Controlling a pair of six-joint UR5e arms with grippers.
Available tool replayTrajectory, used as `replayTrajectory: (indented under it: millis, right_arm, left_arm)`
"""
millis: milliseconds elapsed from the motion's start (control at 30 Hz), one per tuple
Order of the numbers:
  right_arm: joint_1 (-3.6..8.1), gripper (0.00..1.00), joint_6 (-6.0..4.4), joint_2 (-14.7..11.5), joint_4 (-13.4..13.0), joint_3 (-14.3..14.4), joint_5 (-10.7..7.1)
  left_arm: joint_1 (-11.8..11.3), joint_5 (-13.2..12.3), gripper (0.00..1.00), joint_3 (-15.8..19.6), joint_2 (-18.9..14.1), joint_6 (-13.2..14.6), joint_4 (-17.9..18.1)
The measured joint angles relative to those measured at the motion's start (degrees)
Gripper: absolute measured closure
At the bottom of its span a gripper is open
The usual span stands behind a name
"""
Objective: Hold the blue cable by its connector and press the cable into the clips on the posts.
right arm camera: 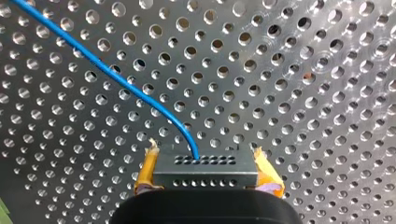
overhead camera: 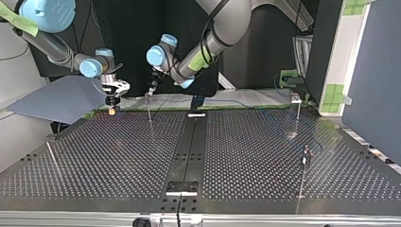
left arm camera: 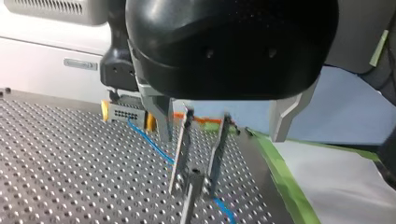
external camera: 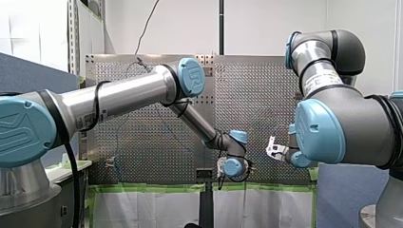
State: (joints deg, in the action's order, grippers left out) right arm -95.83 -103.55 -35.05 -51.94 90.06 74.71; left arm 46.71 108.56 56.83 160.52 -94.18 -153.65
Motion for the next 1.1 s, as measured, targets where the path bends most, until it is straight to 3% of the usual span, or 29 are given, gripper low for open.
replayTrajectory:
  millis: [300, 1100]
  right_arm:
    - [0.31, 1.0, 0.0, 0.0, 0.2, 0.0, -0.05]
    - [0.06, 1.0, 0.0, 0.3, 0.2, 0.0, 0.01]
  left_arm:
    - [0.6, 0.2, 0.0, -1.9, 0.0, -0.2, -0.4]
    - [0.9, 1.0, 0.0, -0.9, 0.0, -0.6, -0.7]
